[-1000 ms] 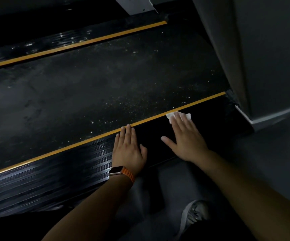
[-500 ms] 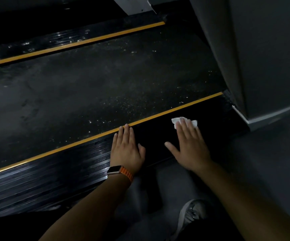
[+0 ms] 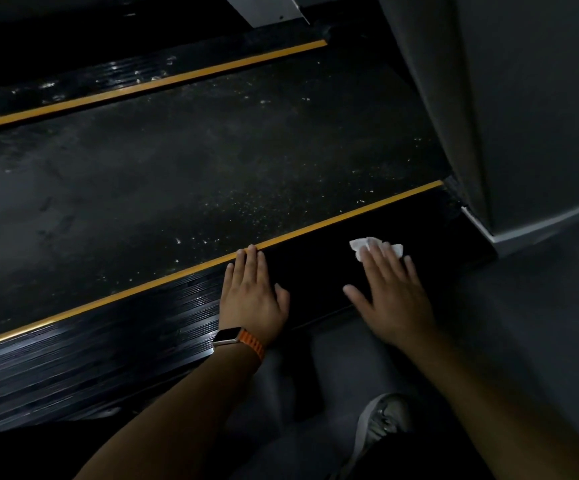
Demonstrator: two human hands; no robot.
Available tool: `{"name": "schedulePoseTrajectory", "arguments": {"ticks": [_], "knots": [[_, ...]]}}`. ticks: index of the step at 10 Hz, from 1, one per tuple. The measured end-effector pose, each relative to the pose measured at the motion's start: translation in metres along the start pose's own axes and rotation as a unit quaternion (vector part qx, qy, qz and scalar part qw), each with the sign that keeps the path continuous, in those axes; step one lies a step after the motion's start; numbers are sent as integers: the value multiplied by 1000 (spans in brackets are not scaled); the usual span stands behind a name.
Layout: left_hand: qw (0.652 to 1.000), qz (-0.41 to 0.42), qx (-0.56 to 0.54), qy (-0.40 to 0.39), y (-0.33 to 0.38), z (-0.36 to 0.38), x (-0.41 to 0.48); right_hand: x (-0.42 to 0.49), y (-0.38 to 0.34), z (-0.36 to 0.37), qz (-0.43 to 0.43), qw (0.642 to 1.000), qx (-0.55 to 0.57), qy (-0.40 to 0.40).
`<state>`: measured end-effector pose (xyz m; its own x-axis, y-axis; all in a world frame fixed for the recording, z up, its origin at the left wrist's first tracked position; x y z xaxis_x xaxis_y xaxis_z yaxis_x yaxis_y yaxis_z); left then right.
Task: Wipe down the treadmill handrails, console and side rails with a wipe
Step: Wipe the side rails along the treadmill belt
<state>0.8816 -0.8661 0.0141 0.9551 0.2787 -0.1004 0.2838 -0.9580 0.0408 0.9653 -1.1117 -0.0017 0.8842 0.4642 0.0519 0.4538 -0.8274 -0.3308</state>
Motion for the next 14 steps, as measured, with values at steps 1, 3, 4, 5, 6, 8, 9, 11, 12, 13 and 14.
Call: {"name": "schedulePoseTrajectory", "arguments": {"ticks": [1, 3, 4, 5, 6, 8, 9, 11, 12, 13, 14], "knots": [[1000, 0, -1, 5, 0, 1, -1, 9, 45, -16, 64, 997, -3, 44], [1000, -3, 3, 6, 0, 2, 1, -4, 18, -6, 82, 993, 23, 77], [1000, -1, 3, 3, -1, 2, 1, -26, -13, 16, -22, 998, 9, 57], [1000, -1, 3, 2, -1, 2, 1, -23, 12, 7, -27, 996, 0, 88], [1000, -2, 4, -2, 0, 2, 1, -17, 52, -8, 64, 990, 3, 122], [1000, 1, 10, -9, 0, 1, 1, -34, -8, 14, 8, 990, 34, 140], [1000, 3, 9, -6, 0, 0, 1, -50, -49, 30, -63, 995, 32, 76], [1000, 2, 8, -6, 0, 1, 1, -16, 16, 7, -2, 995, 8, 101], [1000, 2, 6, -4, 0, 2, 1, -4, 25, -1, 59, 993, 15, 99], [1000, 1, 5, -1, 0, 1, 1, -11, -6, 15, -26, 993, 27, 114], [1000, 1, 5, -2, 1, 0, 1, -18, -17, 24, -120, 990, 21, 70]]}}
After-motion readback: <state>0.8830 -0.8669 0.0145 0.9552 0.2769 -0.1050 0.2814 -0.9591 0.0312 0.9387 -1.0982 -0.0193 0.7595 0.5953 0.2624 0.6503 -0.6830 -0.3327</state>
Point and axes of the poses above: each hand's wrist, its own x-axis towards the middle knuckle, its own z-axis out of the palm, y = z × x, the point moved 1 cm from there along x, towards the middle knuckle, and after that the axes turned 12 degrees about x, right-handed, at the moved point
